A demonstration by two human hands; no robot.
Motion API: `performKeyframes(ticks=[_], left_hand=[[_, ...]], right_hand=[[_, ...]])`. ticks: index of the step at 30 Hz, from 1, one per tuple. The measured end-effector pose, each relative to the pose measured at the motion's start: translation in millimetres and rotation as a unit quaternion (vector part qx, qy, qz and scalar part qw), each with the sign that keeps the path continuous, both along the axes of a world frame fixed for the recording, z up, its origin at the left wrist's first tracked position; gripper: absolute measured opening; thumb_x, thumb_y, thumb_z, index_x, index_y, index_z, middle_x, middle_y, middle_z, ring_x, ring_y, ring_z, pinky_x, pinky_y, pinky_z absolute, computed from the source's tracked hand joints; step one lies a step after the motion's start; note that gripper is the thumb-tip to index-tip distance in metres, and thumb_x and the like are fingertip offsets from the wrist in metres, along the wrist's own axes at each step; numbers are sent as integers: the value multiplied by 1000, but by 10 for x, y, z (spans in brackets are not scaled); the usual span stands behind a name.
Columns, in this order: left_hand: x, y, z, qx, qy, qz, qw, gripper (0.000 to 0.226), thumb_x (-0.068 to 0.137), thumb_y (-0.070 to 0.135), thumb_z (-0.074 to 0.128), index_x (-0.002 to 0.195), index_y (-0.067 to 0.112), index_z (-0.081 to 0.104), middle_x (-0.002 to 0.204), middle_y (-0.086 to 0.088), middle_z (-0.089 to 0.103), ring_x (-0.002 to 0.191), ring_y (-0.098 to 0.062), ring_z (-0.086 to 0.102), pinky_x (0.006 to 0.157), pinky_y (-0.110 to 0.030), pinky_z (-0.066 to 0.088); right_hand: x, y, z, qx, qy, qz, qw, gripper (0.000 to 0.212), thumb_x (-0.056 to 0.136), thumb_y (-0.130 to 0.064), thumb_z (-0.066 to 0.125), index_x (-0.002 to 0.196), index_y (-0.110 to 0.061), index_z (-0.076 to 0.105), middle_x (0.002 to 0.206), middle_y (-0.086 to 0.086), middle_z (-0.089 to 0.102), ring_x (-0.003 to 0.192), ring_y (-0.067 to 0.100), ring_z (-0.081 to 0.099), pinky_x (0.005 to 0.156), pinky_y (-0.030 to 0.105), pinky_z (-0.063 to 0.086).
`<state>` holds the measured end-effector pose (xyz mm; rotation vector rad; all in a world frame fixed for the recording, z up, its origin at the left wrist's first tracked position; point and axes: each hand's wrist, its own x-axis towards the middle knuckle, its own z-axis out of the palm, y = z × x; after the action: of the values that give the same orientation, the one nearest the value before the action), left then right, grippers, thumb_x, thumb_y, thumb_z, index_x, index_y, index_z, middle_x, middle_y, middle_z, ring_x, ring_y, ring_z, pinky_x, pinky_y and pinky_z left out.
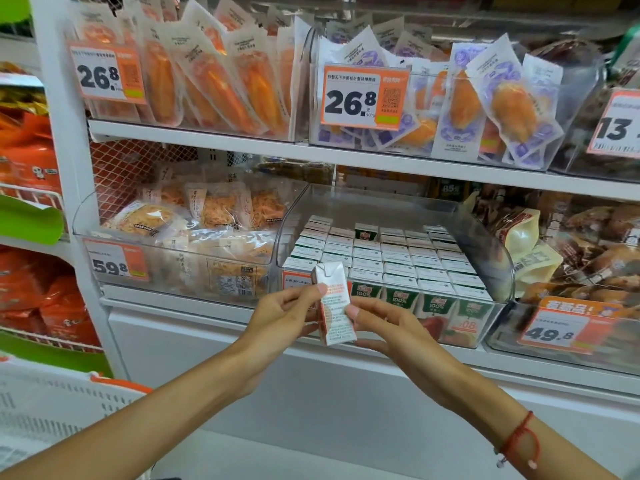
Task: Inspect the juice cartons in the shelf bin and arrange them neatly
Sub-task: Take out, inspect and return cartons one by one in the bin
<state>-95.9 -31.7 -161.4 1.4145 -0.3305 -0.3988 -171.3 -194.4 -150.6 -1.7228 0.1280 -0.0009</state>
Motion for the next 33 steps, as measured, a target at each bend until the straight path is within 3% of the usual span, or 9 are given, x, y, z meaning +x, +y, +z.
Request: performKeyframes(ticks=[4, 9, 13, 17, 20, 24, 27, 29, 33], left_hand=[[-20, -2, 14, -17, 2, -12, 1000, 25, 98, 32, 53, 112, 19, 68, 100, 1, 77, 96, -10, 72, 82, -19, 56], [-72, 0, 13, 1, -25, -15, 1000, 26, 97, 35, 52, 115, 23, 68, 102, 4, 76, 99, -9, 71, 89, -26, 55], [-70, 7, -5, 18, -84, 76, 993, 16, 89, 25, 68, 104, 22, 72, 85, 15, 76, 84, -3, 72, 73, -20, 59], [-104, -46, -14, 23, -58, 79, 995, 19, 77, 31, 79, 93, 27, 72, 84, 13, 76, 85, -5, 72, 77, -25, 59], [-71, -32, -31, 24, -55, 91, 994, 19, 76, 29, 81, 92, 26, 72, 82, 11, 76, 79, -4, 72, 69, -18, 57], [-35, 20, -6, -4, -24, 45, 999, 11, 86, 24, 72, 96, 25, 70, 85, 8, 77, 81, -6, 73, 66, -13, 55], [-15, 42, 19, 6, -19, -5, 1000, 23, 90, 25, 66, 113, 21, 68, 97, 4, 77, 93, -10, 72, 85, -21, 56], [-15, 53, 38, 8, -28, -34, 999, 25, 92, 25, 64, 117, 23, 66, 104, 4, 76, 100, -11, 71, 92, -26, 54], [-16, 59, 9, -10, -22, -27, 999, 26, 91, 23, 66, 116, 25, 66, 104, 4, 76, 100, -10, 71, 87, -25, 57]], right_hand=[[-29, 7, 22, 29, 2, 44, 999, 38, 86, -29, 67, 123, -20, 66, 115, -5, 72, 110, 9, 66, 97, 28, 50], [-44, -10, 12, 17, -18, -4, 1000, 45, 71, -39, 75, 114, -24, 71, 103, -5, 75, 99, 8, 69, 87, 21, 53], [-25, -11, -15, -79, -49, -104, 990, 41, 67, -30, 87, 105, -27, 72, 87, -6, 75, 82, 7, 68, 68, 11, 51], [-5, 33, -72, -202, -114, -143, 962, 50, 60, -30, 91, 103, -31, 65, 82, -10, 68, 72, -5, 59, 62, 10, 46], [11, 31, -96, -174, -89, -105, 975, 53, 59, -38, 90, 103, -27, 63, 87, -7, 68, 72, -4, 59, 65, 11, 48], [35, -43, -61, -66, -16, -73, 995, 42, 73, -54, 66, 105, -27, 68, 98, -5, 71, 89, 0, 66, 77, 18, 53], [46, -87, -60, -46, -1, -55, 997, 29, 95, -44, 51, 112, -29, 69, 108, -9, 72, 104, 4, 65, 90, 25, 51], [38, -84, -52, -25, -3, -30, 999, 29, 99, -39, 46, 114, -29, 69, 109, -9, 73, 105, 4, 66, 91, 26, 50], [19, -61, -29, -27, -25, -33, 999, 26, 98, -37, 49, 110, -29, 70, 105, -9, 74, 102, 6, 68, 94, 26, 48]])
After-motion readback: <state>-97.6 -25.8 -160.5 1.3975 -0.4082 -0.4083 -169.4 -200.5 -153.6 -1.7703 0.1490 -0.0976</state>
